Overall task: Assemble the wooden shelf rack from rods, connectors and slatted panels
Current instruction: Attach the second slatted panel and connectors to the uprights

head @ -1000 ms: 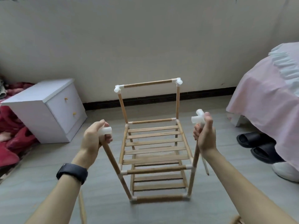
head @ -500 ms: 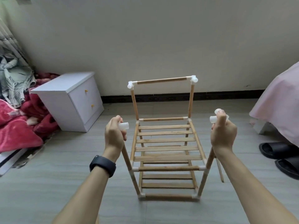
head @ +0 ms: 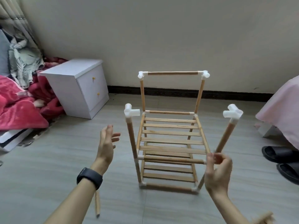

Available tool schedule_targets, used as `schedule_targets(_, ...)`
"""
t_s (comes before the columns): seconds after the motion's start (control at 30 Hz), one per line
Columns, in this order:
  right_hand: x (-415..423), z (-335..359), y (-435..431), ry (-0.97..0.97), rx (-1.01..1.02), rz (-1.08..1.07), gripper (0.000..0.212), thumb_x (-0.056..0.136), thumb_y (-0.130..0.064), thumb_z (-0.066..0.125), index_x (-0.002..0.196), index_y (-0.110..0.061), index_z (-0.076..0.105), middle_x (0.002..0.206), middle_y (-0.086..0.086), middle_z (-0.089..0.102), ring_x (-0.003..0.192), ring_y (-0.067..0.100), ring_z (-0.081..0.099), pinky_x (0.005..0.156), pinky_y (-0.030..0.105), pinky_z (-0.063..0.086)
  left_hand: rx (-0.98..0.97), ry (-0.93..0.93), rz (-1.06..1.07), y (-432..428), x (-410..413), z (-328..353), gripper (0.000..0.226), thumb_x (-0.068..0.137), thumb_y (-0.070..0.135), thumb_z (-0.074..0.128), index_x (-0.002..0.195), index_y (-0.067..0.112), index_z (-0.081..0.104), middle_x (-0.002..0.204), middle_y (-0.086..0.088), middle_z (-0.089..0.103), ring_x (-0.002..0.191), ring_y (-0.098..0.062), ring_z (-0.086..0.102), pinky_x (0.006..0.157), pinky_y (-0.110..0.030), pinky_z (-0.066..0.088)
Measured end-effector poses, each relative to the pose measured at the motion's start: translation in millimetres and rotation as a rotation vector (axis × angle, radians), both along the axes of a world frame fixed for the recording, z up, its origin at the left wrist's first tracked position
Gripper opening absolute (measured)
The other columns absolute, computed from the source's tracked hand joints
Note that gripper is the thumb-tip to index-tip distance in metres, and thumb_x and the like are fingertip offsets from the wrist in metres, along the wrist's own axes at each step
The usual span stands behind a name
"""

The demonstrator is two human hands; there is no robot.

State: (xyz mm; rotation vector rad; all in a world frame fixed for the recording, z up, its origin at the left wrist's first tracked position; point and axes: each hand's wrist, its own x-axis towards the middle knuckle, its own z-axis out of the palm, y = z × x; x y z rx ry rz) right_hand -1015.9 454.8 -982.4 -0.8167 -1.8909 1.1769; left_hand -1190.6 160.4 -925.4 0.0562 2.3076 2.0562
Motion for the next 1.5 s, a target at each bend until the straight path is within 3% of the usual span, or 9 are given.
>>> schedule_targets(0.1, -6.9, -27.9, -43.6, -0.218, 0.253, 0.297, 0.059, 0.085, -0.068, 0.049, 0.115, -0.018, 0.051, 0.11, 0.002, 0.051, 0.102, 0.015, 0.046, 0.093, 0.045, 0.048, -0.211, -0.172, 0.099, -51.0, 17.7, -71.8, 0.061, 0.097, 0.067, 0.038, 0.142, 0.026, 0.038, 0.138, -0.005, 0.054, 0.124, -0.023, 0.051, 0.104, -0.043, 0.04)
schedule_targets(0.3, -95.1, -30.3, -106.9, -0.514, 0.868, 0.724, 0.086, 0.087, -0.072, 0.047, 0.152, -0.018, 0.033, 0.158, 0.009, 0.035, 0.145, 0.029, 0.032, 0.116, 0.052, 0.033, -0.761, -0.548, 0.046, -117.0, 58.7, -188.1, 0.066, 0.096, 0.052, 0.052, 0.151, 0.025, 0.028, 0.143, -0.014, 0.041, 0.134, -0.034, 0.036, 0.108, -0.043, 0.039)
schedule_targets(0.4, -131.2, -35.6, -130.4, -0.702, 0.909, 0.804, 0.089, 0.091, -0.076, 0.034, 0.16, -0.024, 0.015, 0.169, 0.002, 0.014, 0.156, 0.024, 0.011, 0.124, 0.05, 0.017, -0.888, -0.618, -0.059, -119.6, 60.1, -217.7, 0.065, 0.095, 0.043, 0.052, 0.153, 0.03, 0.025, 0.149, -0.012, 0.034, 0.137, -0.034, 0.033, 0.109, -0.041, 0.038)
schedule_targets(0.57, -132.0, -56.6, -141.9, -0.615, 1.039, 0.689, 0.078, 0.089, -0.054, 0.053, 0.146, -0.001, 0.048, 0.153, 0.018, 0.047, 0.14, 0.037, 0.046, 0.109, 0.055, 0.042, -1.007, -0.648, -0.144, -117.2, 44.4, -255.5, 0.057, 0.096, 0.032, 0.047, 0.15, 0.041, 0.031, 0.156, -0.01, 0.024, 0.137, -0.031, 0.036, 0.104, -0.04, 0.043)
schedule_targets(0.87, -135.7, -72.4, -136.4, -0.553, 1.071, 0.674, 0.081, 0.088, -0.048, 0.064, 0.151, -0.003, 0.04, 0.156, 0.015, 0.044, 0.143, 0.034, 0.043, 0.11, 0.053, 0.039, -1.178, -0.629, -0.149, -112.8, 36.9, -300.6, 0.027, 0.103, 0.023, 0.038, 0.129, 0.027, 0.045, 0.119, -0.01, 0.045, 0.103, -0.032, 0.055, 0.077, -0.039, 0.046)
schedule_targets(1.0, -134.6, -68.7, -131.7, -0.571, 1.079, 0.706, 0.084, 0.088, -0.05, 0.065, 0.153, -0.004, 0.037, 0.16, 0.013, 0.039, 0.146, 0.031, 0.04, 0.114, 0.05, 0.037, -0.936, -0.683, 0.003, -108.7, 40.1, -296.5, 0.024, 0.098, 0.015, 0.041, 0.118, 0.027, 0.045, 0.112, -0.013, 0.051, 0.079, -0.029, 0.054, 0.074, -0.036, 0.046)
schedule_targets(1.2, -136.8, -42.0, -128.2, -0.77, 0.926, 0.91, 0.095, 0.092, -0.069, 0.045, 0.163, -0.019, 0.007, 0.171, 0.001, 0.006, 0.157, 0.019, 0.008, 0.126, 0.043, 0.014, -0.172, -0.757, 0.161, -101.4, 9.7, -230.9, 0.05, 0.089, -0.004, 0.06, 0.138, 0.0, 0.048, 0.095, -0.015, 0.065, 0.077, -0.025, 0.063, 0.07, -0.035, 0.053)
schedule_targets(1.33, -143.5, -1.1, -115.3, -0.857, 0.483, 1.098, 0.082, 0.097, -0.045, 0.06, 0.163, -0.022, 0.017, 0.169, 0.003, 0.018, 0.154, 0.023, 0.022, 0.124, 0.04, 0.023, -0.149, -0.484, 0.088, -100.0, -8.1, -143.8, 0.047, 0.092, -0.002, 0.059, 0.137, 0.008, 0.052, 0.092, -0.009, 0.066, 0.078, -0.022, 0.061, 0.075, -0.036, 0.055)
schedule_targets(1.5, -133.3, 69.4, -103.6, -0.464, -0.159, 0.738, 0.042, 0.105, -0.041, 0.048, 0.133, -0.011, 0.056, 0.126, 0.011, 0.064, 0.11, 0.025, 0.063, 0.097, 0.045, 0.052, -0.365, 0.081, 0.065, -91.7, -11.2, -7.4, 0.04, 0.097, 0.014, 0.059, 0.128, 0.039, 0.056, 0.104, 0.007, 0.064, 0.091, -0.011, 0.064, 0.078, -0.032, 0.058)
